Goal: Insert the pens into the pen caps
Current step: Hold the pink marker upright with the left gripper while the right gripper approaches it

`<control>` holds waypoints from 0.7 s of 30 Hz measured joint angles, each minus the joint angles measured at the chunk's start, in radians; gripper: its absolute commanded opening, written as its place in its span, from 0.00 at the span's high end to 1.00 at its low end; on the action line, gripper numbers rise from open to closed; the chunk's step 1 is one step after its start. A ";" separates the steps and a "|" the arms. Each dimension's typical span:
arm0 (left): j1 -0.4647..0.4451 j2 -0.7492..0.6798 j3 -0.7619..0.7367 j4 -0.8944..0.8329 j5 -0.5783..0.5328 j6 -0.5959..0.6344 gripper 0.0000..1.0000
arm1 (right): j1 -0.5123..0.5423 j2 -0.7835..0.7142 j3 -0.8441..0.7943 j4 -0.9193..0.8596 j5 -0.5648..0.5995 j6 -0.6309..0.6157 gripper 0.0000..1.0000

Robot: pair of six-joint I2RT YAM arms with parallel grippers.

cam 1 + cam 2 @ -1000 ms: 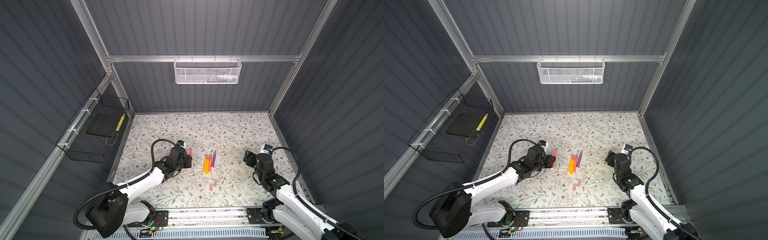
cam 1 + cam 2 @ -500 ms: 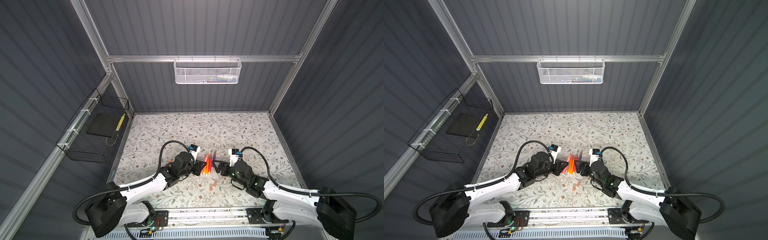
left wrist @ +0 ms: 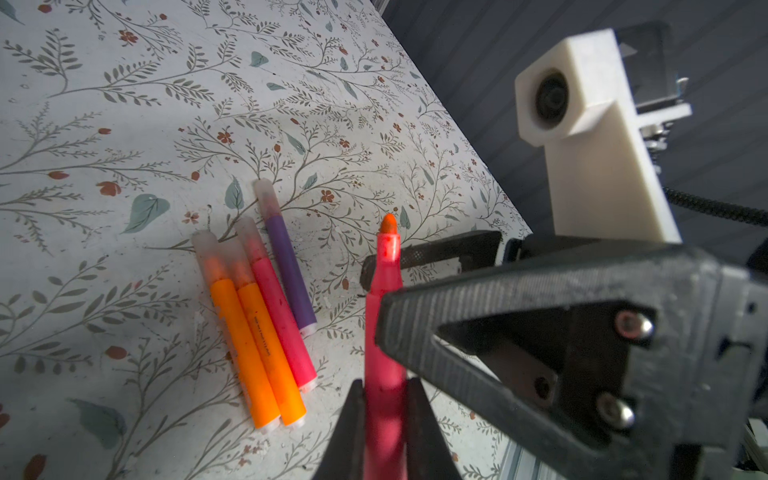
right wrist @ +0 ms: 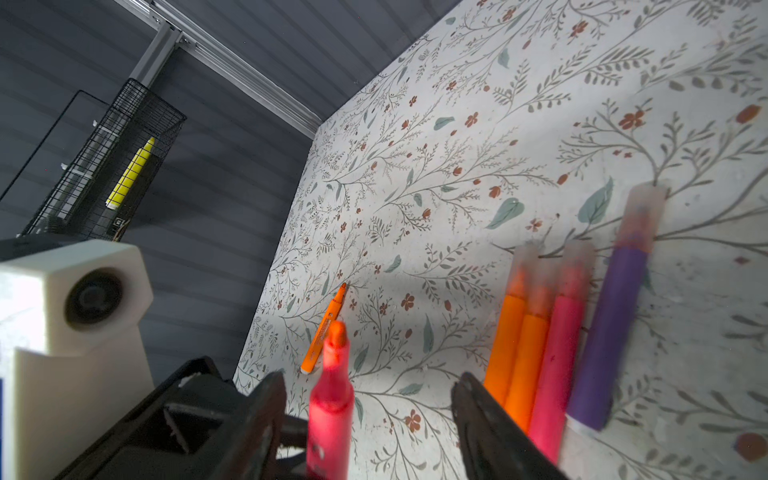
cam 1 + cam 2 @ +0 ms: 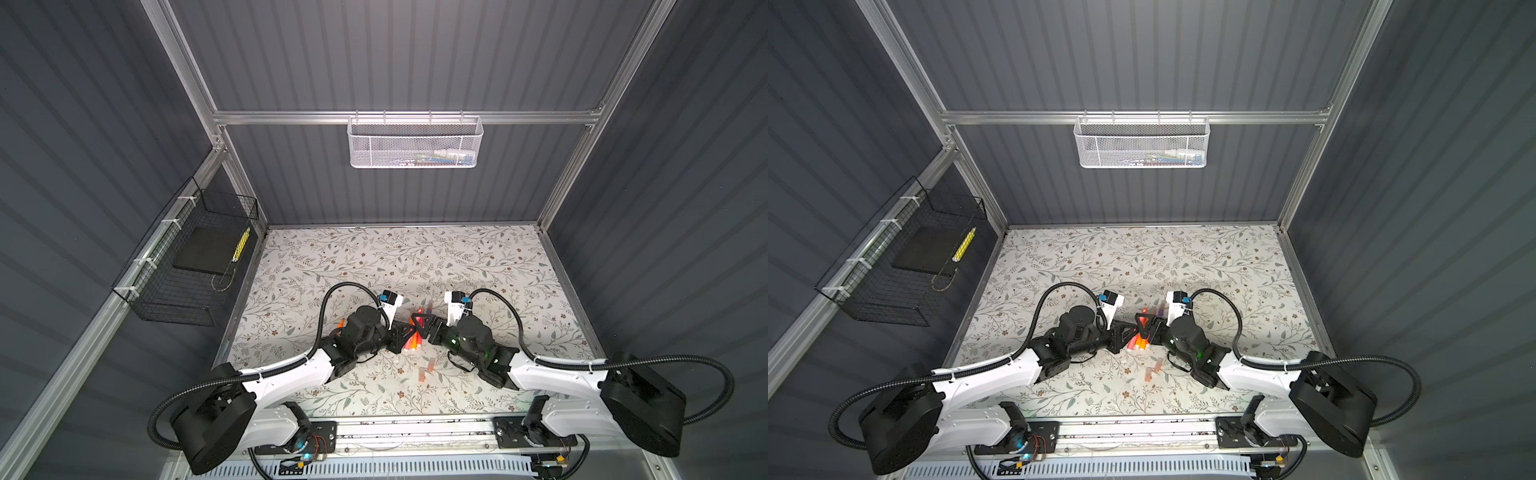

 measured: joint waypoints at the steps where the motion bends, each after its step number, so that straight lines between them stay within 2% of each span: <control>1: 0.000 0.002 0.000 0.003 0.003 0.000 1.00 | 0.000 0.007 0.006 0.007 -0.001 0.003 0.51; 6: 0.000 0.020 -0.005 0.026 0.010 0.000 1.00 | 0.001 0.048 0.019 0.037 -0.017 0.014 0.72; 11: 0.000 0.029 -0.005 0.024 0.010 0.000 0.99 | 0.001 0.079 0.030 0.043 -0.033 0.028 0.86; 17: 0.000 0.029 -0.010 0.037 0.006 0.003 0.76 | 0.001 0.084 0.031 0.059 -0.033 0.032 0.93; 21: 0.000 0.037 -0.014 0.046 0.006 0.006 0.67 | 0.001 0.084 0.031 0.061 -0.034 0.034 0.95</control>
